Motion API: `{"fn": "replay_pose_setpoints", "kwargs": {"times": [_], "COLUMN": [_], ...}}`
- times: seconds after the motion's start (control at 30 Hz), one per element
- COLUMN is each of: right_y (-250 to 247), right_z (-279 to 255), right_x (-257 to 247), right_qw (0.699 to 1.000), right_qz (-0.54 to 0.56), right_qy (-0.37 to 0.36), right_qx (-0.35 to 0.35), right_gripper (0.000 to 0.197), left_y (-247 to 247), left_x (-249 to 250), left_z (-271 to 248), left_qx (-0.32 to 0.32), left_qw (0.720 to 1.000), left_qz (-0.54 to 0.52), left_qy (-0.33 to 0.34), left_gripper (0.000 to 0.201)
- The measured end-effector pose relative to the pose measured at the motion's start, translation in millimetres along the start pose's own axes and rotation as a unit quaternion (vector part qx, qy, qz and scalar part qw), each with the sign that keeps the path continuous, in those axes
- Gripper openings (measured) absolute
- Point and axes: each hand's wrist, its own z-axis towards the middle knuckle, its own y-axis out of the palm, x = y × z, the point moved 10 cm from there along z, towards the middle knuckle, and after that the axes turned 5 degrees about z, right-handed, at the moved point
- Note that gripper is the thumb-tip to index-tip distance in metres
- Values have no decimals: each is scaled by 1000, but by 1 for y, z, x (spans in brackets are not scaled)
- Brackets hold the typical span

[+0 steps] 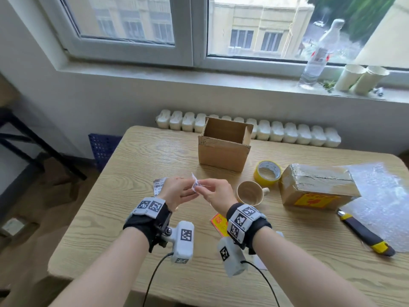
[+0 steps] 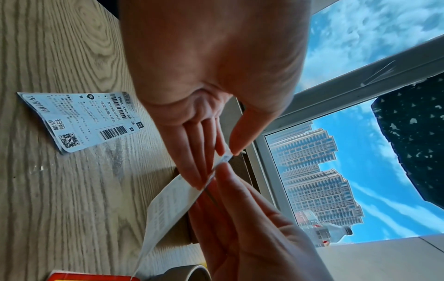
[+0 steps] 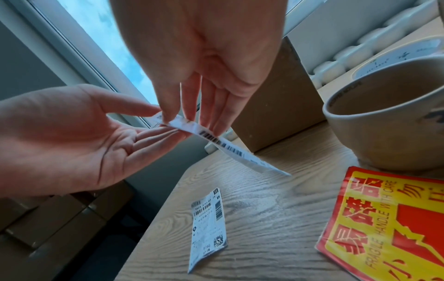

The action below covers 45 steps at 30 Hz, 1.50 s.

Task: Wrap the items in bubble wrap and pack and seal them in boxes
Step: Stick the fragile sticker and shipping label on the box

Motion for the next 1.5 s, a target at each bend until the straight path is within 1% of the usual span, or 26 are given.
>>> {"fn": "replay_pose_setpoints", "kwargs": {"times": [0.07, 0.23, 0.33, 0.43, 0.53, 0.7, 0.8, 0.9, 1.0, 1.07, 1.13, 1.2, 1.3, 1.4, 1.5], "right_y": [1, -2, -9, -15, -20, -26, -34, -44, -48, -49, -53, -57, -69, -80, -90], "right_z": [1, 1, -1, -4, -6, -9, -12, -15, -14, -12, -11, -11, -13, -17, -20], "right_x": [2, -1, -5, -10, -15, -13, -13, -16, -13, -6, 1, 11, 27, 39, 50], "right_qw": [1000, 999, 998, 998, 998, 998, 998, 998, 997, 997, 995, 992, 981, 964, 944], "right_qz": [29, 35, 52, 55, 47, 51, 49, 26, -9, -1, 19, 54, 100, 158, 216], "right_qy": [1, -17, -25, -38, -49, -39, -33, -33, -34, -22, -5, 23, 59, 93, 120], "right_qx": [-5, -16, -13, -15, -12, -15, 12, 45, 63, 75, 94, 112, 158, 192, 218], "right_gripper": [26, 30, 21, 20, 9, 16, 18, 15, 9, 9, 13, 15, 14, 11, 14], "left_y": [2, 6, 13, 20, 28, 34, 40, 46, 51, 51, 49, 43, 31, 22, 12], "left_x": [3, 7, 10, 12, 15, 15, 16, 17, 18, 17, 13, 9, -3, -16, -27], "left_z": [-3, -4, -5, -6, -6, -6, -9, -13, -16, -16, -14, -12, -7, -1, 4], "left_qx": [-2, -8, -20, -28, -33, -31, -36, -35, -40, -37, -25, -1, 42, 61, 80], "left_qw": [1000, 1000, 999, 999, 998, 999, 998, 998, 996, 994, 995, 996, 997, 998, 996], "left_qz": [-5, -10, -9, -10, -10, -11, -14, -8, 25, 46, 44, 32, 11, -4, -13], "left_qy": [11, 29, 37, 42, 47, 43, 44, 54, 81, 89, 86, 80, 59, 36, 22], "left_gripper": [2, 9, 13, 17, 14, 10, 10, 12, 16, 12, 6, 6, 7, 4, 15]}}
